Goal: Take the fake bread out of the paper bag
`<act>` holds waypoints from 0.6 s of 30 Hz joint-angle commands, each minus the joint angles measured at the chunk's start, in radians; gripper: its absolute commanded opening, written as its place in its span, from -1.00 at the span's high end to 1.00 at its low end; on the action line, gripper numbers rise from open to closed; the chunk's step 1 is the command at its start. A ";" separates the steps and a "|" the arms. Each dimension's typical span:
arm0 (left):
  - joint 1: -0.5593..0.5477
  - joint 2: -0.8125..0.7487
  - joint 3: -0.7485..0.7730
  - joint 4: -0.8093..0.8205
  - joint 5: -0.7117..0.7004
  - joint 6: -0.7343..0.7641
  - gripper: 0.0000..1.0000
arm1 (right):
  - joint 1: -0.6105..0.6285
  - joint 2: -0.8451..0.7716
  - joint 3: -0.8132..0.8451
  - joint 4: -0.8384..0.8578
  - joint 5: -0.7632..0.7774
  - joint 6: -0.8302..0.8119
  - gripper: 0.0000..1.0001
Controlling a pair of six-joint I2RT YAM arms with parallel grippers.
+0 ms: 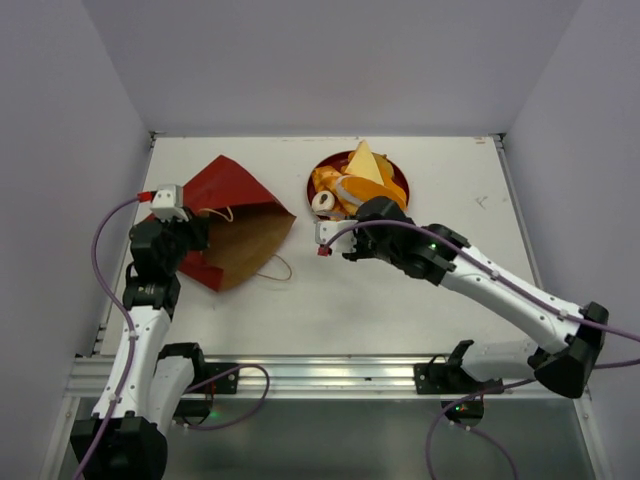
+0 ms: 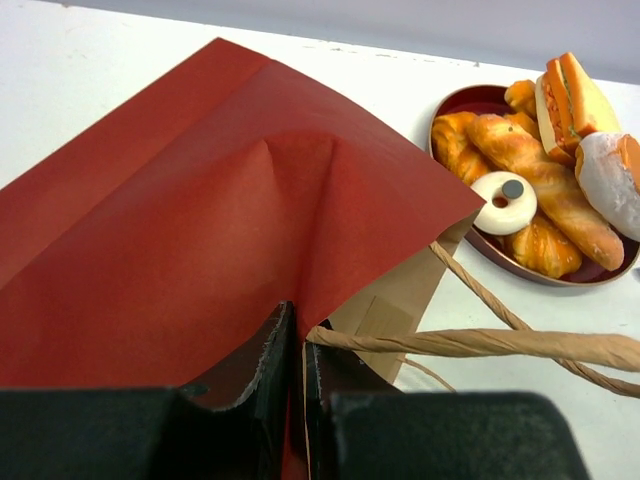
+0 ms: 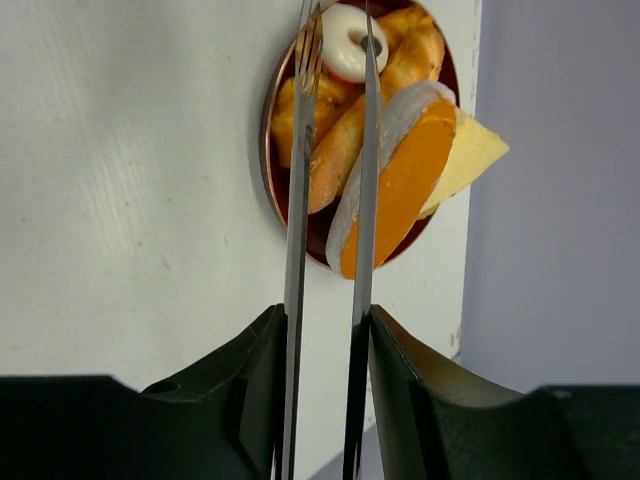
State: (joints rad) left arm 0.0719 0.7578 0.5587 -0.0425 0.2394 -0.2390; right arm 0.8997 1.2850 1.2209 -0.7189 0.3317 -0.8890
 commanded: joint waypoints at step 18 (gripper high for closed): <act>0.052 0.337 0.478 -0.014 0.121 -0.319 0.76 | -0.749 -0.174 0.031 0.085 -0.799 0.495 0.44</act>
State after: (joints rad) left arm 0.0982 1.0351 0.9623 -0.0841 0.3031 -0.4397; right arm 0.2249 1.1397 1.2774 -0.7174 -0.3107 -0.4667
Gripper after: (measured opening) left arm 0.124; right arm 0.285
